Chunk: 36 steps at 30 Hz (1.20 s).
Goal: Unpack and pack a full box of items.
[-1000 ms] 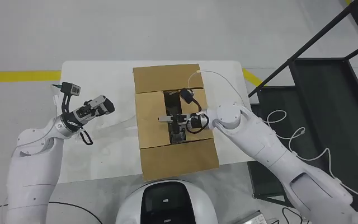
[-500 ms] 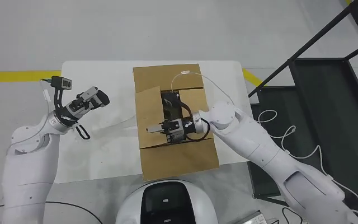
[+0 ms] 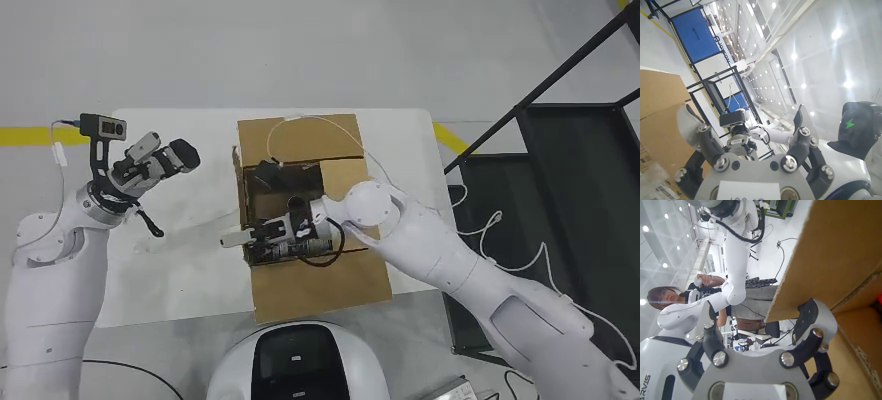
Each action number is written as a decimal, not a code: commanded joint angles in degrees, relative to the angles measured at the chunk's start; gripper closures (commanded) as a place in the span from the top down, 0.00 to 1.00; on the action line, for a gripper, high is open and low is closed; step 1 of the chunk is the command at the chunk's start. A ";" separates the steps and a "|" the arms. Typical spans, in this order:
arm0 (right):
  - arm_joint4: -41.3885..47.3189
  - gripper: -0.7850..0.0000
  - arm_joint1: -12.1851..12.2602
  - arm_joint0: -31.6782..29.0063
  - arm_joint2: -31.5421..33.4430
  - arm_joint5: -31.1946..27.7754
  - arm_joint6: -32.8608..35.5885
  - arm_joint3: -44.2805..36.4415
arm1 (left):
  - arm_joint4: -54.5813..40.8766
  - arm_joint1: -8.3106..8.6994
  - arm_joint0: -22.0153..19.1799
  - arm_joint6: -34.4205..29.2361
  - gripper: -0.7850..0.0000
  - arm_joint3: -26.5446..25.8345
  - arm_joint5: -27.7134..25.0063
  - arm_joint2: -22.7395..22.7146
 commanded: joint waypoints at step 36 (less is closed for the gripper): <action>-2.05 1.00 9.24 -28.15 37.30 3.04 7.48 -19.47 | 19.86 -2.11 -5.35 16.47 1.00 20.60 0.45 12.61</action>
